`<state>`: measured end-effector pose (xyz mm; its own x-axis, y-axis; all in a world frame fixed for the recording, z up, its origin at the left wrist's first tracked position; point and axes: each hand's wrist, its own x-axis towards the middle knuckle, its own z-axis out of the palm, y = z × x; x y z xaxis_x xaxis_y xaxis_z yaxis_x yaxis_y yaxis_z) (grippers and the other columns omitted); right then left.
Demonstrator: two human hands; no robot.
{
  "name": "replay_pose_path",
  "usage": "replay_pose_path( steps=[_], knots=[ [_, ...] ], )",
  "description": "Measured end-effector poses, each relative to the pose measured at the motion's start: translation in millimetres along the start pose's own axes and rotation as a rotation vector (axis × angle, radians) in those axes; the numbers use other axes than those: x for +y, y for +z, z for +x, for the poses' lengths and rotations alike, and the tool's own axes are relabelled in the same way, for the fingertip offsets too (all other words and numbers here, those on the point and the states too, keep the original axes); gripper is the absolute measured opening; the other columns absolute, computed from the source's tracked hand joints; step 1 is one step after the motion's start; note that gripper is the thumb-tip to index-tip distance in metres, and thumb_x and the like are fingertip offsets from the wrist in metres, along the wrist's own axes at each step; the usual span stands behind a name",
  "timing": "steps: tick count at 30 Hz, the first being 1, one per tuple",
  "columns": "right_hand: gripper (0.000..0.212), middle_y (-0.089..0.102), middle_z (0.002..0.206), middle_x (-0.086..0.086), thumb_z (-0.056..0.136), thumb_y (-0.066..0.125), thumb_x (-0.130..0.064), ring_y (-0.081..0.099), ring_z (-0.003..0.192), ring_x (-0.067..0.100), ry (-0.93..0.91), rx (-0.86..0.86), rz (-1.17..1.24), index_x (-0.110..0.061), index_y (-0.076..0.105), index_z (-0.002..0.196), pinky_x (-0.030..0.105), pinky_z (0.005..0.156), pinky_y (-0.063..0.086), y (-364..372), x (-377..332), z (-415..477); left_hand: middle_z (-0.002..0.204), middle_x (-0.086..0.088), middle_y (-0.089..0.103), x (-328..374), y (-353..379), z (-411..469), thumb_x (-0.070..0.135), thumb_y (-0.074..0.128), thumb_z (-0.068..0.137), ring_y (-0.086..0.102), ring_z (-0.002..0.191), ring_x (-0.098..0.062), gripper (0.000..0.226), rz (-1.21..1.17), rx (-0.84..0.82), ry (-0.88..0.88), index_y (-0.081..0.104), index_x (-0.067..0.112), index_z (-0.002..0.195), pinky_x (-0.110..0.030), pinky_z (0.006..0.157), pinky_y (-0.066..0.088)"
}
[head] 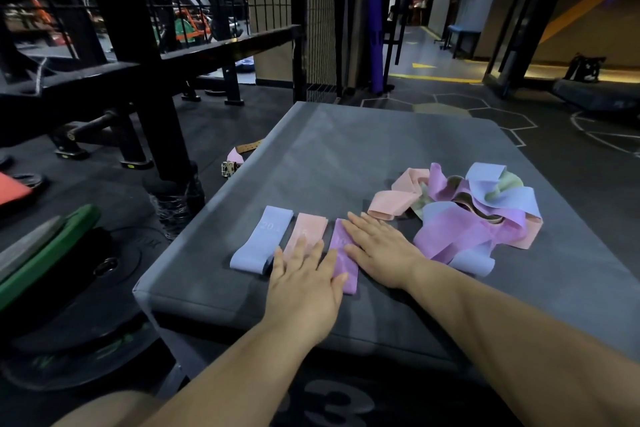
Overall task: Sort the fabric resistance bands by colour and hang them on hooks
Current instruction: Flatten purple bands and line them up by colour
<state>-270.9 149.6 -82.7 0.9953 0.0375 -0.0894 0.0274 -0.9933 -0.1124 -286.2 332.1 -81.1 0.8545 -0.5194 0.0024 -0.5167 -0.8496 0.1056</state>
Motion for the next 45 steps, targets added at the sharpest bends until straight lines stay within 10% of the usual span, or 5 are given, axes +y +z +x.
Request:
replay_pose_path(
  steps=[17,27,31,40,45],
  knots=[
    [0.058,-0.003,0.165,-0.004,0.106,0.021,-0.040,-0.005,0.151,0.010,0.018,0.023,0.064,-0.019,0.006,0.157,0.027,0.120,-0.002,-16.6,-4.9,-16.1,0.162,0.007,0.006,0.0,-6.1,3.1,0.049,0.018,0.102,0.001,0.149,-0.021,0.055,0.007,-0.120,-0.007,0.009,0.033,0.154,-0.047,0.120,0.002],
    [0.045,0.052,0.139,0.006,0.097,0.039,-0.033,0.045,0.128,0.027,0.262,0.397,0.081,-0.016,0.053,0.137,0.036,0.106,0.034,-49.6,50.1,-100.9,0.154,0.004,0.031,38.3,-28.1,6.5,0.052,0.029,0.100,0.022,0.143,-0.021,0.050,-0.038,-0.034,0.054,0.036,0.026,0.142,-0.037,0.112,0.023],
    [0.032,0.066,0.105,0.004,0.091,0.048,-0.014,0.057,0.091,0.025,0.564,0.539,0.396,-0.024,0.068,0.115,0.033,0.071,0.046,-46.9,83.8,-129.6,0.141,0.006,0.046,70.6,-25.1,12.0,0.050,0.042,0.097,0.032,0.134,-0.020,0.047,-0.161,-0.025,0.106,0.044,0.027,0.137,-0.033,0.105,0.033],
    [0.007,0.066,0.101,0.000,0.095,0.058,-0.024,0.061,0.090,0.020,0.743,0.384,0.814,-0.025,0.065,0.098,0.031,0.082,0.049,-29.9,128.1,-154.8,0.146,0.000,0.045,129.7,-11.4,55.4,0.052,0.053,0.089,0.042,0.130,-0.030,0.066,-0.534,-0.094,0.054,0.031,0.029,0.147,-0.038,0.103,0.040],
    [0.012,0.064,0.079,-0.001,0.098,0.054,-0.017,0.053,0.060,0.010,0.695,0.331,1.010,-0.015,0.064,0.092,0.019,0.052,0.044,-31.3,126.9,-158.2,0.153,-0.002,0.036,144.4,1.1,70.7,0.054,0.048,0.092,0.037,0.136,-0.033,0.076,-0.590,-0.073,-0.025,0.011,0.028,0.154,-0.044,0.107,0.037]
  ],
)
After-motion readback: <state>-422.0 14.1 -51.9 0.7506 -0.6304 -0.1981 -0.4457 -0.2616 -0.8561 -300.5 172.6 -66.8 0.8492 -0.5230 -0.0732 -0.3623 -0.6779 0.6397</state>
